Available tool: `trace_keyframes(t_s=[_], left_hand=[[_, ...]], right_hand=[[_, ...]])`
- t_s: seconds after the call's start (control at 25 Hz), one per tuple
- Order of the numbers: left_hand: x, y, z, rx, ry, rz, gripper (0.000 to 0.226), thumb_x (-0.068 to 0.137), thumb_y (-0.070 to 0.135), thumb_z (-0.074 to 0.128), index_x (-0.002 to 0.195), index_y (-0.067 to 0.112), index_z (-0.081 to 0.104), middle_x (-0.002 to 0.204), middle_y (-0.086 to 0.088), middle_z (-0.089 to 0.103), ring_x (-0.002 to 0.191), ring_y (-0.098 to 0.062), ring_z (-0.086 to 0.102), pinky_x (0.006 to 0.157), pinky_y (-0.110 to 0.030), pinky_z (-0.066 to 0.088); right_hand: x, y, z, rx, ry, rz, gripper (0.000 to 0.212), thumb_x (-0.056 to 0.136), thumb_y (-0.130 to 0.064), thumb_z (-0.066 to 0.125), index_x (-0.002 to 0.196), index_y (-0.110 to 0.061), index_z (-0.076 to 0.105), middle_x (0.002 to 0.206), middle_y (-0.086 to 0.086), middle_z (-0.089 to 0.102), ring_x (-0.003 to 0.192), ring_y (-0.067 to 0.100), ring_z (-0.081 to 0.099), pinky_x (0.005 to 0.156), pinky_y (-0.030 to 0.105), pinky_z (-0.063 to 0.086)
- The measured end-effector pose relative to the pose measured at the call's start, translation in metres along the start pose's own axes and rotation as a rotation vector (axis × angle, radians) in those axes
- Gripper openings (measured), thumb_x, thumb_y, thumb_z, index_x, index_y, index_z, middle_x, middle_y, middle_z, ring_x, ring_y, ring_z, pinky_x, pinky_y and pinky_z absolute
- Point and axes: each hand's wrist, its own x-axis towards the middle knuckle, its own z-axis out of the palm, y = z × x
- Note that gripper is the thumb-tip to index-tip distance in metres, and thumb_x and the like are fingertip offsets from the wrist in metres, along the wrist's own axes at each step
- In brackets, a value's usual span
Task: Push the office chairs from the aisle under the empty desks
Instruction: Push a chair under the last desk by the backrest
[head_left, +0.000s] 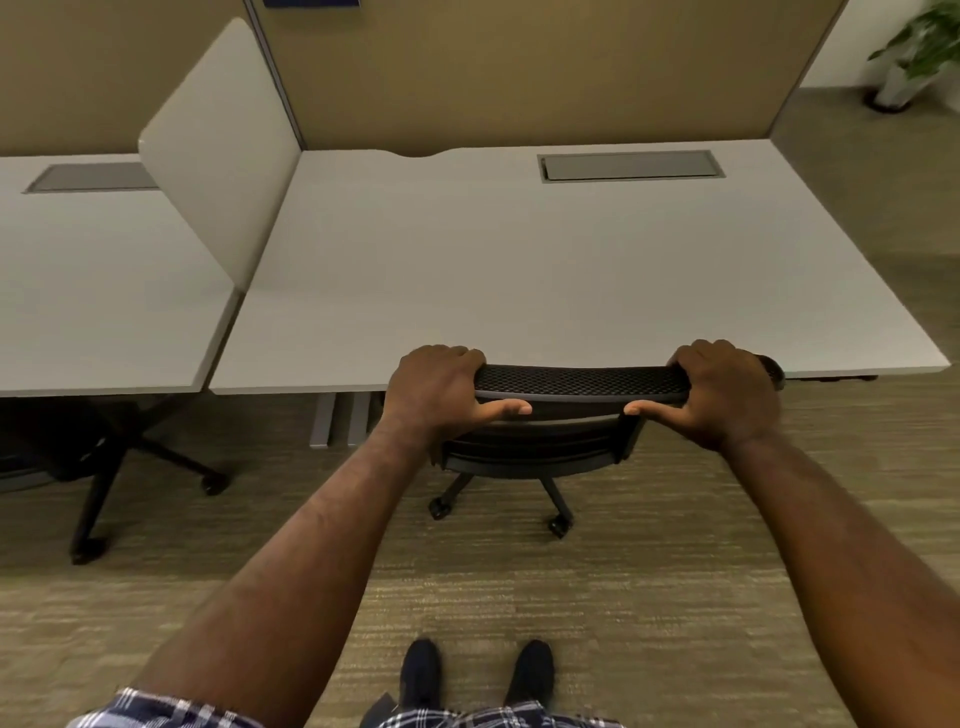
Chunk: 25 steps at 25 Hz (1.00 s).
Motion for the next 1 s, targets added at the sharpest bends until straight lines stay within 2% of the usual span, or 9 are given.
trace_keyframes(t_s=[0.24,0.56,1.0], left_hand=[[0.001,0.002,0.004,0.032,0.06,0.018,0.089,0.068,0.1,0.018,0.078,0.022,0.059,0.066,0.006,0.056,0.06,-0.017,0.052,0.055,-0.03,0.038],[0.005,0.01,0.003,0.017,0.026,-0.015,0.092,0.067,0.1,0.014,0.082,0.022,0.06,0.072,0.005,0.058,0.066,-0.019,0.054,0.064,-0.035,0.051],[0.004,0.011,0.004,0.0,-0.005,-0.059,0.094,0.066,0.102,0.016,0.091,0.024,0.062,0.077,0.007,0.059,0.07,-0.015,0.054,0.067,-0.034,0.051]], right_hand=[[-0.002,0.002,0.0,-0.023,-0.014,0.007,0.095,0.061,-0.102,0.026,0.078,-0.013,0.054,0.074,0.003,0.05,0.07,0.024,0.044,0.064,0.037,0.037],[0.004,0.01,-0.002,-0.003,0.004,-0.003,0.096,0.06,-0.102,0.025,0.077,-0.012,0.055,0.073,0.004,0.05,0.069,0.024,0.044,0.065,0.036,0.036],[0.004,0.01,-0.002,-0.002,0.011,-0.018,0.096,0.063,-0.1,0.029,0.085,-0.012,0.062,0.079,0.006,0.057,0.072,0.025,0.05,0.066,0.039,0.043]])
